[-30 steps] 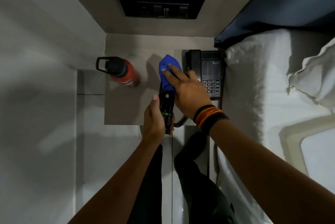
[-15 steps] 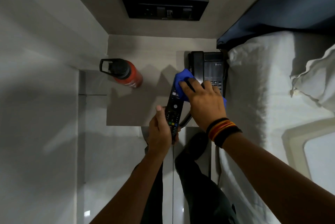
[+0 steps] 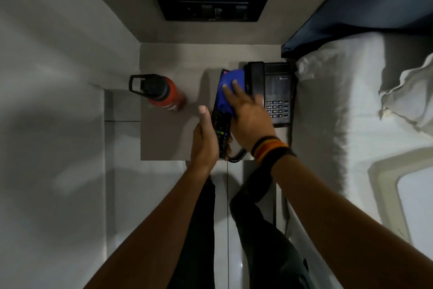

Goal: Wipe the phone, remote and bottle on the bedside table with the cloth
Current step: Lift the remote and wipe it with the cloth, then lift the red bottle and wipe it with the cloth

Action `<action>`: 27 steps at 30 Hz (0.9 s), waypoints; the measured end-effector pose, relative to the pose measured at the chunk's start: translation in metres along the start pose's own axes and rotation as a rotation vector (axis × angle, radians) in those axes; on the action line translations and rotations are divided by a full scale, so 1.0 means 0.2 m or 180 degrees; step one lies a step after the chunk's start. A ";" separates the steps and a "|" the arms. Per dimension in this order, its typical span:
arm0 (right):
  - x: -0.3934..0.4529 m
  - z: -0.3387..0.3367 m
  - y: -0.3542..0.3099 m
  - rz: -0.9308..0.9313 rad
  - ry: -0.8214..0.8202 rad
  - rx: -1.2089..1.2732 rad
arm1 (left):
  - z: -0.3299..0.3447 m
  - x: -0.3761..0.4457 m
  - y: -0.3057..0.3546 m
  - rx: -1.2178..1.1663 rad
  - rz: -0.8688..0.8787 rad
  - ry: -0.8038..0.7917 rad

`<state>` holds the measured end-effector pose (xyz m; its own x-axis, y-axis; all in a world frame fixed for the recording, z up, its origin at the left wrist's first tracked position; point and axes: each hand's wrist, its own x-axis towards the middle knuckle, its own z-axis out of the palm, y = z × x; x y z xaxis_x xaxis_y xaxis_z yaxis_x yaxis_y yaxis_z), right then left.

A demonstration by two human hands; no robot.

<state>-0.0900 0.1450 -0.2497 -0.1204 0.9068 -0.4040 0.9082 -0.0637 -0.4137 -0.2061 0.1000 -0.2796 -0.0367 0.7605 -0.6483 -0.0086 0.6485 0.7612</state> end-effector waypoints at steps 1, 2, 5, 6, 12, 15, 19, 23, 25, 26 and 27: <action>-0.06 0.05 0.00 -0.0129 -0.0083 -0.0168 | -0.01 0.02 0.01 -0.0057 -0.0087 0.0052; -0.13 0.09 0.00 -0.0256 -0.0118 -0.0277 | -0.02 0.05 0.03 -0.0130 -0.0142 0.0100; -0.31 0.18 0.00 -0.0621 -0.0179 -0.0407 | -0.06 0.14 0.02 -0.0228 -0.0175 0.0092; -0.36 0.19 0.01 -0.0699 -0.0272 -0.0418 | -0.06 0.16 0.01 -0.0246 -0.0204 0.0048; -0.44 0.12 0.13 -0.0636 -0.0841 -0.0030 | -0.06 0.34 -0.10 -0.0130 -0.0684 0.0024; -0.47 0.06 0.21 0.0226 -0.0634 0.0728 | -0.08 0.47 -0.13 0.0156 -0.0855 0.0014; -0.48 0.05 0.30 0.0509 -0.0470 0.1052 | -0.08 0.59 -0.15 0.0833 -0.0584 0.0347; -0.48 0.06 0.29 0.0819 -0.0385 0.1571 | -0.10 0.52 -0.17 0.0936 -0.0267 0.0712; -0.49 0.05 0.25 0.0921 -0.0378 0.1817 | -0.16 0.43 -0.21 0.0992 -0.0314 0.0772; -0.49 0.04 0.23 0.0967 -0.0388 0.1907 | -0.21 0.38 -0.23 0.0967 -0.0302 0.0875; -0.50 0.03 0.21 0.1011 -0.0405 0.2004 | -0.27 0.32 -0.24 0.0902 -0.0253 0.1038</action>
<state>-0.0426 0.0498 -0.2317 0.0307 0.7514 -0.6591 0.5080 -0.5797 -0.6372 -0.2628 0.1156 -0.3564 -0.3608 0.6870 -0.6308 0.2486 0.7227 0.6449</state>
